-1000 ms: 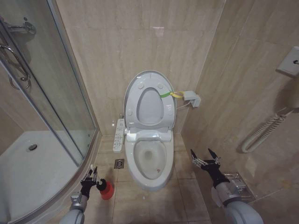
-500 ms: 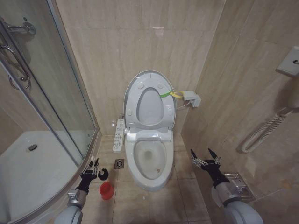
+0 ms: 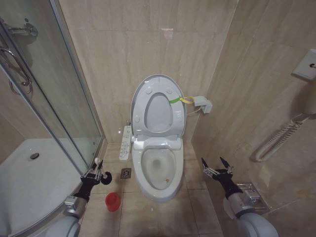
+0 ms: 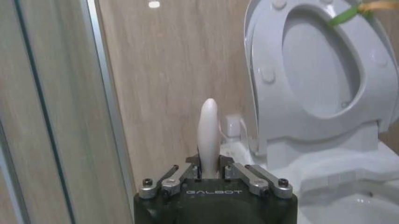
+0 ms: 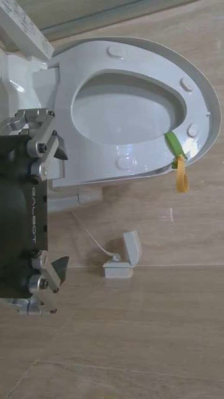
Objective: Open the toilet lid, clean the toilet bowl with a toilet brush, close the toilet lid, and flush.
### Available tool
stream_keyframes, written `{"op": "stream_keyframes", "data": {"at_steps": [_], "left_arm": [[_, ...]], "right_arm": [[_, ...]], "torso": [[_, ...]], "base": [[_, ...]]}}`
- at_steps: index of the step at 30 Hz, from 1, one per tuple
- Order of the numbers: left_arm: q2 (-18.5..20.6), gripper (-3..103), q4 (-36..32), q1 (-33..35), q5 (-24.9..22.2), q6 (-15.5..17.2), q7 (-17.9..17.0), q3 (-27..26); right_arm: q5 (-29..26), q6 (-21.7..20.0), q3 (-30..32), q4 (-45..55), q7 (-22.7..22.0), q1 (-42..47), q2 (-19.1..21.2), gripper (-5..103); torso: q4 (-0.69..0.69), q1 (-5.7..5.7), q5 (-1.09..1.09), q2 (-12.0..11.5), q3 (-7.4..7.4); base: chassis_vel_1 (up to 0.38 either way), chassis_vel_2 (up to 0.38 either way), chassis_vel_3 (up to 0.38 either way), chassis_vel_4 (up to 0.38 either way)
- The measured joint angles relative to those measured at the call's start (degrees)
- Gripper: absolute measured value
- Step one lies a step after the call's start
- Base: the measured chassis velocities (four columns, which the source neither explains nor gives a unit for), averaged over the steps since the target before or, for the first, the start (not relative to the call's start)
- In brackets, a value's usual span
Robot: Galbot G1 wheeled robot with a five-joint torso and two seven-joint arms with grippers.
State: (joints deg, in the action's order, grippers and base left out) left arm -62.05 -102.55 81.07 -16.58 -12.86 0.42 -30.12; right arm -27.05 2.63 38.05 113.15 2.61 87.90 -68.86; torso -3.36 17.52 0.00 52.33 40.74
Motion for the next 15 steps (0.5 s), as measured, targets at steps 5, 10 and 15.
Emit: {"op": "stream_keyframes", "data": {"at_steps": [5,10,15], "left_arm": [[0.3,19,-3.8,0.6,-0.4,-0.6,-0.1,-0.8],[0.0,19,-7.4,0.5,-0.5,-1.1,0.0,-0.8],[0.1,19,-9.9,0.6,-1.2,-0.7,0.0,-0.8]], "right_arm": [[0.0,0.0,0.0,0.0,0.0,0.0,0.0,100],[0.0,0.0,0.0,0.0,0.0,0.0,0.0,100],[0.0,0.0,0.0,0.0,0.0,0.0,0.0,100]], "torso": [[0.0,0.0,0.0,0.0,0.0],[0.0,0.0,0.0,0.0,0.0],[0.0,0.0,0.01,0.0,0.0]], "base": [[0.0,0.0,0.0,0.0],[0.0,0.0,0.0,0.0],[0.0,0.0,0.0,0.0]]}}
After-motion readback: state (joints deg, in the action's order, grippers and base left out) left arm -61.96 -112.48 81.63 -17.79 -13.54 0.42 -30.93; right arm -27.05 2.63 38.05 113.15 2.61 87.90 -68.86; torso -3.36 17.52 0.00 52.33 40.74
